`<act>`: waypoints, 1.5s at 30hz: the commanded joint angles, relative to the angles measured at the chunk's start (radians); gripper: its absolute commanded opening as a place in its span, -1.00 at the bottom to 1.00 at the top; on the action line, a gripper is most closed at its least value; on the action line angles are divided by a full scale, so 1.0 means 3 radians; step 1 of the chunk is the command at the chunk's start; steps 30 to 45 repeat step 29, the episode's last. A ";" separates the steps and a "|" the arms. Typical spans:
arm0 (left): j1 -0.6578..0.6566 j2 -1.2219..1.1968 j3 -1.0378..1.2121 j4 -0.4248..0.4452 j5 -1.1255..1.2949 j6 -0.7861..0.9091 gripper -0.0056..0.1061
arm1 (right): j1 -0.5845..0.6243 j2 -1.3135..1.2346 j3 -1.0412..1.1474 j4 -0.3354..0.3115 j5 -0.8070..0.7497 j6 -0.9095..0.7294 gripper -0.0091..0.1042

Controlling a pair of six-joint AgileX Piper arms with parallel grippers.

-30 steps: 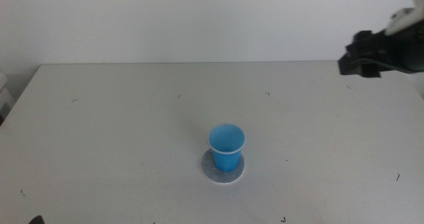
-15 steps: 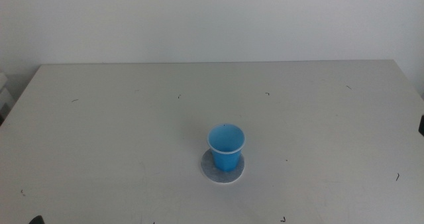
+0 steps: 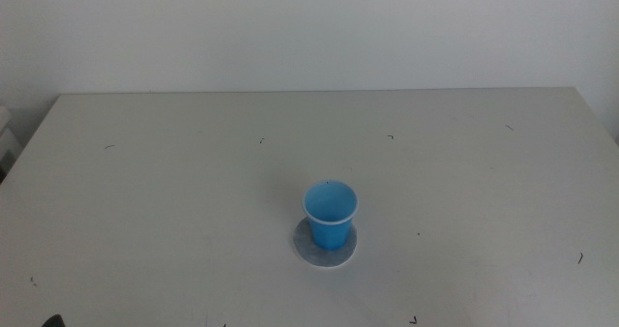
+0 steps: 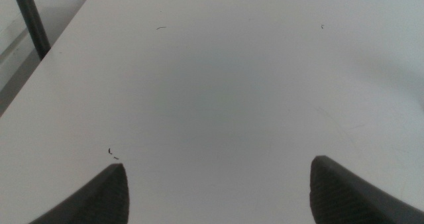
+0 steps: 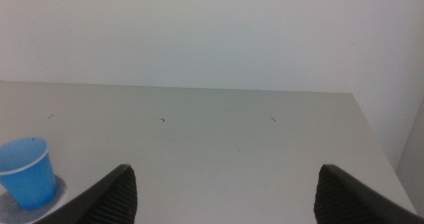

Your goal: Place an empty cup on a cup mat.

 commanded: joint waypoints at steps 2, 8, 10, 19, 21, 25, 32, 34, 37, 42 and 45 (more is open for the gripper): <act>0.0004 -0.0043 -0.0020 0.0001 -0.0224 -0.0036 0.98 | -0.0022 -0.0094 0.0016 -0.0101 -0.0107 -0.0005 0.82; 0.0004 -0.0043 -0.0020 0.0001 -0.0224 -0.0036 0.98 | -0.0022 -0.0359 0.0328 -0.0172 -0.0122 -0.0005 0.82; 0.0004 -0.0043 -0.0020 0.0001 -0.0224 -0.0036 0.98 | -0.0022 -0.0470 0.0430 -0.0179 -0.0122 -0.0005 0.82; 0.0004 -0.0043 -0.0020 0.0001 -0.0224 -0.0036 0.98 | -0.0022 -0.0658 0.0706 -0.0179 -0.0146 -0.0005 0.82; 0.0004 -0.0043 -0.0020 0.0001 -0.0224 -0.0036 0.98 | -0.0022 -0.0658 0.0748 -0.0179 -0.0146 -0.0005 0.82; 0.0004 -0.0043 -0.0020 0.0001 -0.0224 -0.0036 0.98 | -0.0022 -0.0658 0.0834 -0.0179 -0.0146 -0.0005 0.82; 0.0004 -0.0043 -0.0020 0.0001 -0.0224 -0.0036 0.98 | -0.0022 -0.0658 0.0903 -0.0179 -0.0132 -0.0005 0.82; 0.0004 -0.0043 -0.0020 0.0001 -0.0224 -0.0036 0.98 | -0.0022 -0.0658 0.0903 -0.0179 -0.0132 -0.0005 0.82; 0.0004 -0.0043 -0.0020 0.0001 -0.0224 -0.0036 0.98 | -0.0022 -0.0658 0.0903 -0.0179 -0.0132 -0.0005 0.82; 0.0004 -0.0043 -0.0020 0.0001 -0.0224 -0.0036 0.98 | -0.0022 -0.0658 0.0903 -0.0179 -0.0132 -0.0005 0.82; 0.0004 -0.0043 -0.0020 0.0001 -0.0224 -0.0036 0.98 | -0.0022 -0.0658 0.0903 -0.0179 -0.0132 -0.0005 0.82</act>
